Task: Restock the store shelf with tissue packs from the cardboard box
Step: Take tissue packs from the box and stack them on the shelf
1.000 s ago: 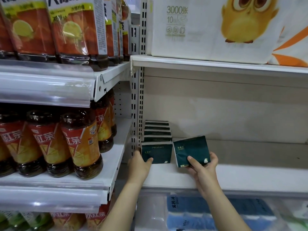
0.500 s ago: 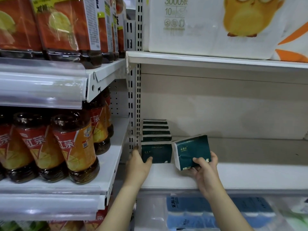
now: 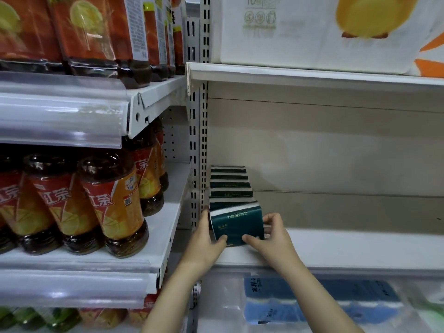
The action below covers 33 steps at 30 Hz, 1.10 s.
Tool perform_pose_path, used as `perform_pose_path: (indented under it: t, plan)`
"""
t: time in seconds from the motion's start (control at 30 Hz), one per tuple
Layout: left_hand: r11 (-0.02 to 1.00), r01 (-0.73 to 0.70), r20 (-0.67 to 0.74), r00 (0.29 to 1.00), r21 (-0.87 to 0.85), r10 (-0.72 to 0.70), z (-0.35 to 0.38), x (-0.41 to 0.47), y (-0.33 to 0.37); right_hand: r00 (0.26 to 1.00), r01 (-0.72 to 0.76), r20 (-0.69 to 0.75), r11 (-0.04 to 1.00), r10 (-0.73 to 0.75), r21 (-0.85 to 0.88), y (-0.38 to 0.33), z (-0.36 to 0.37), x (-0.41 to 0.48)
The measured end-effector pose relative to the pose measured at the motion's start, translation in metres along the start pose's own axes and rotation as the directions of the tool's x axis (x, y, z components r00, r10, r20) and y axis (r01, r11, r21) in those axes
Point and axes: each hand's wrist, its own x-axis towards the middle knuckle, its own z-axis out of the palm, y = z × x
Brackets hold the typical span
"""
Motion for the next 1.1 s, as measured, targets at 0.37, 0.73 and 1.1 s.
perform_pose_path:
  t: [0.37, 0.73, 1.1]
  plan:
    - [0.991, -0.011, -0.057, 0.998, 0.134, 0.018, 0.004, 0.014, -0.007, 0.995, 0.101, 0.042, 0.971, -0.094, -0.214, 0.003, 0.01, 0.005]
    - [0.989, 0.079, -0.033, 0.997, 0.127, -0.076, 0.005, 0.018, -0.012, 0.984, 0.033, 0.176, 0.987, -0.005, -0.157, 0.01, 0.007, 0.008]
    - [0.989, 0.125, 0.003, 0.992, 0.081, -0.126, 0.0, 0.016, -0.009, 0.97, -0.037, 0.234, 0.993, 0.062, -0.11, 0.001, 0.006, 0.006]
